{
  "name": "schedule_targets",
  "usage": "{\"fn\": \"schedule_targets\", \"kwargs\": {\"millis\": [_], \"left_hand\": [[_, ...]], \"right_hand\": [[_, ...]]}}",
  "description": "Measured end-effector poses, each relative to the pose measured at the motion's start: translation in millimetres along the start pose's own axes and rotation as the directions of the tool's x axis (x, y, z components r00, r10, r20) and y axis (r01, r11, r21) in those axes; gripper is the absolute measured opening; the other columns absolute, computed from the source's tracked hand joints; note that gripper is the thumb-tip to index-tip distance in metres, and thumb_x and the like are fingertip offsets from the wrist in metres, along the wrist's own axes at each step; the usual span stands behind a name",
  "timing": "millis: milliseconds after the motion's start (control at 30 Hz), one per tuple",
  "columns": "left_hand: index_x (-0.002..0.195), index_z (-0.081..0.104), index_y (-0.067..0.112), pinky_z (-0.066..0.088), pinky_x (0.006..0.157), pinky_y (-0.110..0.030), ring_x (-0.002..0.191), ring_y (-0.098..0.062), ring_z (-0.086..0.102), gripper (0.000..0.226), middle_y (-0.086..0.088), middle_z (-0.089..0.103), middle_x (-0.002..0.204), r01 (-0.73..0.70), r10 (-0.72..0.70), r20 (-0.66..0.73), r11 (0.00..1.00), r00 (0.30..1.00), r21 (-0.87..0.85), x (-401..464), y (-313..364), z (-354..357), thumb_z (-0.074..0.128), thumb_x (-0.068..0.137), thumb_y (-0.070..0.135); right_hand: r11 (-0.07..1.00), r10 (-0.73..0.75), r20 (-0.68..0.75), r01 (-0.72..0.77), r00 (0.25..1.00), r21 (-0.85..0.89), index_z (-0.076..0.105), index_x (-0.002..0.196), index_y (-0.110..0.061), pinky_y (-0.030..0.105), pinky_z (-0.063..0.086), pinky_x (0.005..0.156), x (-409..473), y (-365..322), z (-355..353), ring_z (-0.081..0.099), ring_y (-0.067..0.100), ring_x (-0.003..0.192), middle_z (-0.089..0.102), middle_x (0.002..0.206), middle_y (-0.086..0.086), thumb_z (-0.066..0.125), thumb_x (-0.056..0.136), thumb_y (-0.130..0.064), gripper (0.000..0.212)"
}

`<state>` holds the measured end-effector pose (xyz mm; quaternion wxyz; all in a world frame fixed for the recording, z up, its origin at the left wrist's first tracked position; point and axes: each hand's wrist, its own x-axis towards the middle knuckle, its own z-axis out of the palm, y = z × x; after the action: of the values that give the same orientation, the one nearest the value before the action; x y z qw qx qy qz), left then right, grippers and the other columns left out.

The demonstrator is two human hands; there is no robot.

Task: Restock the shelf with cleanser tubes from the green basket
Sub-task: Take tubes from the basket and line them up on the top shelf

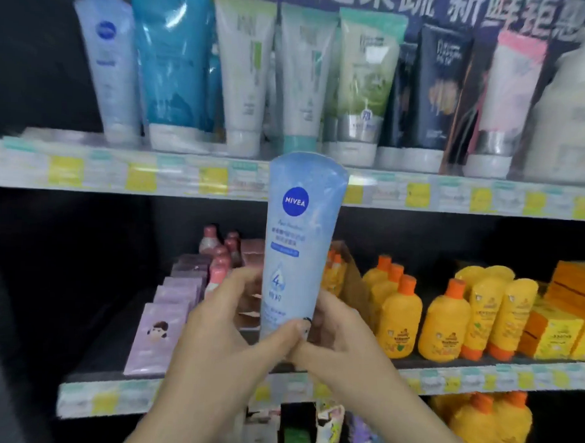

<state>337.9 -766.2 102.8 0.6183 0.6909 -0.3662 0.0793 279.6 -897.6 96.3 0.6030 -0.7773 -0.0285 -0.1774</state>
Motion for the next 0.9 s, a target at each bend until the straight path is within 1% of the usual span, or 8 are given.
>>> {"fn": "schedule_targets", "kwargs": {"millis": [167, 233, 333, 467, 567, 633, 800, 900], "left_hand": [[0.092, 0.061, 0.039, 0.053, 0.068, -0.024, 0.077, -0.003, 0.067, 0.046, 0.017, 0.070, 0.086, -0.048, 0.052, -0.125, 0.998, 0.991, 0.028, 31.5, 22.8, -42.2, 0.074, 0.048, 0.043], [0.089, 0.061, 0.035, 0.053, 0.064, -0.021, 0.076, -0.001, 0.067, 0.039, 0.020, 0.070, 0.085, -0.047, 0.055, -0.169, 0.998, 0.984, 0.046, 44.1, 33.5, -61.7, 0.080, 0.055, 0.035], [0.088, 0.060, 0.034, 0.054, 0.064, -0.022, 0.075, -0.002, 0.067, 0.037, 0.018, 0.070, 0.085, -0.098, 0.119, -0.241, 0.991, 0.963, 0.096, 64.5, 49.3, -92.4, 0.077, 0.055, 0.035], [0.086, 0.057, 0.032, 0.054, 0.065, -0.018, 0.078, -0.003, 0.067, 0.035, 0.012, 0.069, 0.085, -0.148, 0.215, -0.351, 0.967, 0.911, 0.208, 94.4, 66.3, -133.2, 0.082, 0.062, 0.028], [0.092, 0.057, 0.025, 0.056, 0.070, -0.032, 0.078, -0.005, 0.066, 0.037, 0.012, 0.067, 0.087, -0.139, 0.258, -0.412, 0.945, 0.874, 0.295, 115.5, 76.7, -159.3, 0.081, 0.064, 0.029], [0.096, 0.055, 0.022, 0.054, 0.067, -0.028, 0.076, -0.002, 0.063, 0.034, 0.013, 0.065, 0.088, -0.112, 0.268, -0.437, 0.930, 0.858, 0.350, 130.0, 78.7, -174.0, 0.077, 0.070, 0.025], [0.098, 0.054, 0.013, 0.046, 0.064, -0.019, 0.082, -0.013, 0.062, 0.038, 0.003, 0.064, 0.092, 0.001, 0.224, -0.469, 0.901, 0.854, 0.433, 161.5, 69.7, -197.8, 0.075, 0.071, 0.031], [0.096, 0.054, 0.012, 0.045, 0.059, -0.019, 0.076, -0.009, 0.060, 0.041, 0.002, 0.064, 0.090, 0.065, 0.166, -0.445, 0.885, 0.880, 0.460, 172.8, 58.5, -201.7, 0.074, 0.071, 0.038]], "right_hand": [[0.993, -0.117, 0.065, 0.118, 0.991, -0.008, 0.061, 0.109, -0.031, 0.035, 0.055, 0.086, 41.9, -44.1, 21.7, 0.066, 0.010, 0.097, 0.070, 0.105, -0.007, 0.069, 0.080, -0.003, 0.041], [0.985, -0.173, 0.085, 0.175, 0.981, -0.008, 0.062, 0.107, -0.031, 0.039, 0.055, 0.084, 59.4, -61.9, 32.9, 0.067, 0.013, 0.096, 0.071, 0.102, -0.006, 0.070, 0.074, -0.010, 0.039], [0.964, -0.264, 0.118, 0.266, 0.957, -0.005, 0.063, 0.103, -0.032, 0.032, 0.054, 0.083, 87.4, -89.7, 53.0, 0.068, 0.010, 0.094, 0.072, 0.099, -0.007, 0.070, 0.064, -0.026, 0.040], [0.920, -0.379, 0.069, 0.384, 0.923, -0.080, 0.062, 0.103, -0.027, 0.039, 0.053, 0.088, 125.6, -123.5, 84.5, 0.067, 0.010, 0.094, 0.072, 0.100, -0.004, 0.067, 0.061, -0.039, 0.043], [0.874, -0.452, 0.018, 0.447, 0.892, -0.193, 0.059, 0.102, -0.028, 0.040, 0.054, 0.085, 150.4, -144.5, 105.2, 0.067, 0.010, 0.089, 0.070, 0.097, -0.004, 0.067, 0.074, -0.030, 0.029], [0.847, -0.481, 0.008, 0.467, 0.877, -0.255, 0.056, 0.107, -0.023, 0.041, 0.053, 0.084, 162.6, -155.0, 118.2, 0.065, 0.014, 0.090, 0.069, 0.099, -0.002, 0.065, 0.079, -0.024, 0.030], [0.807, -0.489, 0.028, 0.464, 0.872, -0.364, 0.039, 0.128, -0.015, 0.039, 0.050, 0.091, 186.2, -159.1, 151.5, 0.060, 0.018, 0.105, 0.061, 0.117, 0.001, 0.057, 0.077, -0.017, 0.054], [0.816, -0.454, 0.006, 0.418, 0.891, -0.400, 0.030, 0.138, -0.011, 0.038, 0.048, 0.093, 195.8, -157.1, 159.7, 0.058, 0.019, 0.108, 0.057, 0.121, 0.004, 0.052, 0.077, -0.010, 0.065]]}}
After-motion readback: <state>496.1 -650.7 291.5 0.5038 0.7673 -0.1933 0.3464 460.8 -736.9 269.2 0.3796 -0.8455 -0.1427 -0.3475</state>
